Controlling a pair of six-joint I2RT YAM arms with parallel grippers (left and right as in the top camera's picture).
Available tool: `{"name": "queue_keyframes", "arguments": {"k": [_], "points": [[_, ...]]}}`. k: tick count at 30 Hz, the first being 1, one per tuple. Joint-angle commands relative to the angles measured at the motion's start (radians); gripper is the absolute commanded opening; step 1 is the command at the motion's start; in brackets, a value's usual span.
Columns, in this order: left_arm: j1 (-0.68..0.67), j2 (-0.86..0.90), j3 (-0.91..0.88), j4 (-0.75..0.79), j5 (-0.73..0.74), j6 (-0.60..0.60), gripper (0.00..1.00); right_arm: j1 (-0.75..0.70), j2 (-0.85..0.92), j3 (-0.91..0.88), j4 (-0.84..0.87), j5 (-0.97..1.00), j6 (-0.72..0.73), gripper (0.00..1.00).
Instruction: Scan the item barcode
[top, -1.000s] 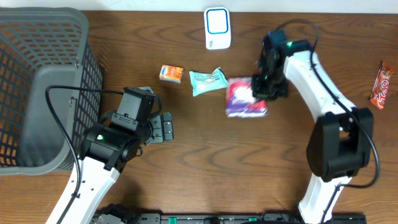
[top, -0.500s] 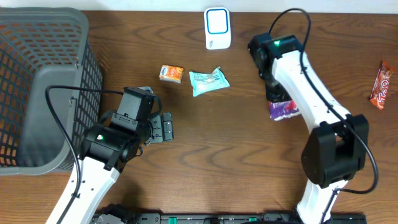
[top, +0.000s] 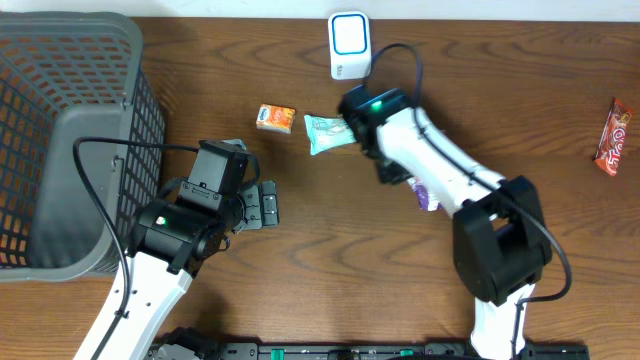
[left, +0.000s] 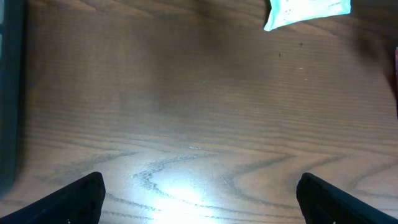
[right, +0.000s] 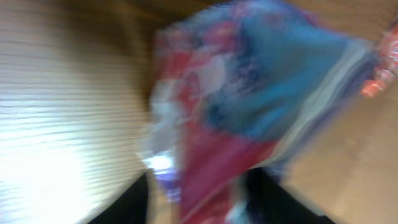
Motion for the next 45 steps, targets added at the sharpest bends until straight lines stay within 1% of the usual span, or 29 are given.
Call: {"name": "queue_keyframes", "arguments": {"k": [1,5,6,7,11,14,17,18,21,23,28,33,36,38,40,41,42,43,45], "points": [[0.005,0.002,0.001,-0.003,-0.005,0.013,0.98,0.071,0.001,0.017,0.033,-0.177,0.018,0.61],[0.005,0.002,0.001,-0.003,-0.005,0.013,0.98,0.091,0.000,0.097,0.031,-0.250,0.018,0.69],[0.004,0.002,0.001,-0.003,-0.005,0.013,0.98,0.088,-0.001,0.132,0.015,-0.264,0.018,0.76],[0.005,0.002,0.001,-0.003,-0.005,0.013,0.98,0.084,-0.001,0.171,-0.005,-0.272,0.017,0.85],[0.005,0.002,0.001,-0.003,-0.005,0.013,0.98,0.048,-0.001,0.332,-0.096,-0.274,-0.006,0.99],[0.005,0.002,0.001,-0.003,-0.005,0.013,0.98,0.003,-0.001,0.416,-0.136,-0.274,-0.023,0.99],[0.005,0.002,0.001,-0.003,-0.005,0.013,0.98,-0.061,-0.001,0.433,-0.143,-0.288,-0.063,0.99],[0.005,0.002,0.001,-0.003,-0.005,0.013,0.98,-0.082,-0.001,0.432,-0.147,-0.306,-0.076,0.99],[0.005,0.002,0.001,-0.003,-0.005,0.013,0.98,-0.170,-0.001,0.393,-0.148,-0.443,-0.175,0.99],[0.004,0.002,0.001,-0.003,-0.005,0.013,0.98,-0.232,-0.001,0.354,-0.140,-0.557,-0.240,0.99],[0.005,0.002,0.001,-0.003,-0.005,0.013,0.98,-0.351,-0.001,0.187,-0.025,-0.871,-0.418,0.99],[0.005,0.002,0.001,-0.003,-0.005,0.013,0.98,-0.443,-0.001,-0.028,0.151,-1.088,-0.441,0.96],[0.005,0.002,0.001,-0.003,-0.005,0.013,0.98,-0.474,-0.001,-0.148,0.270,-1.184,-0.440,0.89],[0.005,0.002,0.001,-0.003,-0.005,0.013,0.98,-0.483,-0.001,-0.216,0.336,-1.230,-0.439,0.77],[0.005,0.002,0.001,-0.003,-0.005,0.013,0.98,-0.484,-0.001,-0.265,0.386,-1.238,-0.426,0.60],[0.005,0.002,0.001,-0.003,-0.005,0.013,0.98,-0.483,-0.001,-0.282,0.407,-1.234,-0.416,0.54],[0.005,0.002,0.001,-0.003,-0.005,0.013,0.98,-0.483,-0.001,-0.293,0.420,-1.231,-0.404,0.46],[0.005,0.002,0.001,-0.003,-0.005,0.013,0.98,-0.483,-0.001,-0.298,0.428,-1.226,-0.389,0.35],[0.005,0.002,0.001,-0.003,-0.005,0.013,0.98,-0.481,-0.001,-0.296,0.435,-1.226,-0.373,0.10]]}}
